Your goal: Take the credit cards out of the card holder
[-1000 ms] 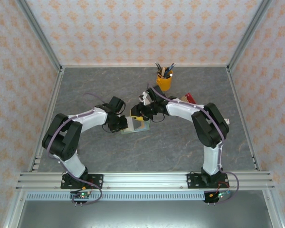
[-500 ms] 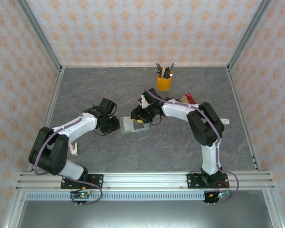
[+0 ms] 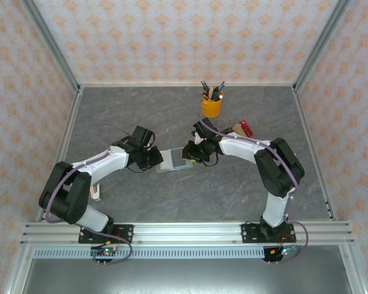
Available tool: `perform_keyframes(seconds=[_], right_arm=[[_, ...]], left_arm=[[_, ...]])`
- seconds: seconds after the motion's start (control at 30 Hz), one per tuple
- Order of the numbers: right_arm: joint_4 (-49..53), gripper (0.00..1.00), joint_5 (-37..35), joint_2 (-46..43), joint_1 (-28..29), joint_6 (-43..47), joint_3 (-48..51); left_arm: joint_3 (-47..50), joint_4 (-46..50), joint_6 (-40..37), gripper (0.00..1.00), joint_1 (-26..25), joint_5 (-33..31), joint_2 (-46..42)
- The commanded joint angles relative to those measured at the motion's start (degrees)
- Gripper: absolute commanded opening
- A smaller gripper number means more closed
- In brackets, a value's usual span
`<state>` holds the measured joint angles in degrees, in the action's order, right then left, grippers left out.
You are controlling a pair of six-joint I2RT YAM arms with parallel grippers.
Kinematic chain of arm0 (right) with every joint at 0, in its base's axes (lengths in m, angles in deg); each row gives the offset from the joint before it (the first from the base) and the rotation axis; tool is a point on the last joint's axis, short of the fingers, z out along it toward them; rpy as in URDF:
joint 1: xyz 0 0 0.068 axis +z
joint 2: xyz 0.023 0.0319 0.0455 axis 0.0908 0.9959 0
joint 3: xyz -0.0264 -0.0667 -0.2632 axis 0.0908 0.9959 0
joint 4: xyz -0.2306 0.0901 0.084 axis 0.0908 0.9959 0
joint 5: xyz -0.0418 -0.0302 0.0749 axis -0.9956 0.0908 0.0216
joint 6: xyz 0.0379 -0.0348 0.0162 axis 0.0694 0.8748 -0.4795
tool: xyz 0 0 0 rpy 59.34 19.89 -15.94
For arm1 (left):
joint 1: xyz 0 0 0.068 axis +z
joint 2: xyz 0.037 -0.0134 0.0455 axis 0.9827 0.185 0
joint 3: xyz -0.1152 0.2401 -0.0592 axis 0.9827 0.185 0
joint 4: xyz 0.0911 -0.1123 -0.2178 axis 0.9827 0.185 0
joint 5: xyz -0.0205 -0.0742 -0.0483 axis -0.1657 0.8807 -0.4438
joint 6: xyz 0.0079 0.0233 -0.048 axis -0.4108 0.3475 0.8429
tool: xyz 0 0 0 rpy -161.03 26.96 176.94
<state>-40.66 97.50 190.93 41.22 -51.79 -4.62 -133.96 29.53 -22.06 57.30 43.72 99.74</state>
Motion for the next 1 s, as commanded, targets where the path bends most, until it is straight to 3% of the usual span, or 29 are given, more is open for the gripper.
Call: perform_keyframes(seconds=[0.0,0.43,0.97], right_arm=[[1.97,0.29,-0.14,2.24,0.66,1.06,-1.78],[3.03,0.33,0.25,5.43,1.23,2.64,-3.01],[-4.88,0.34,10.08,3.65,2.24,1.36,-6.06]], left_arm=[[-0.15,-1.28,1.19,0.16,-0.37,0.12,2.25],[-0.63,1.55,0.93,0.14,-0.37,-2.48,8.48],[-0.95,2.56,0.40,0.13,-0.37,-3.07,9.52]])
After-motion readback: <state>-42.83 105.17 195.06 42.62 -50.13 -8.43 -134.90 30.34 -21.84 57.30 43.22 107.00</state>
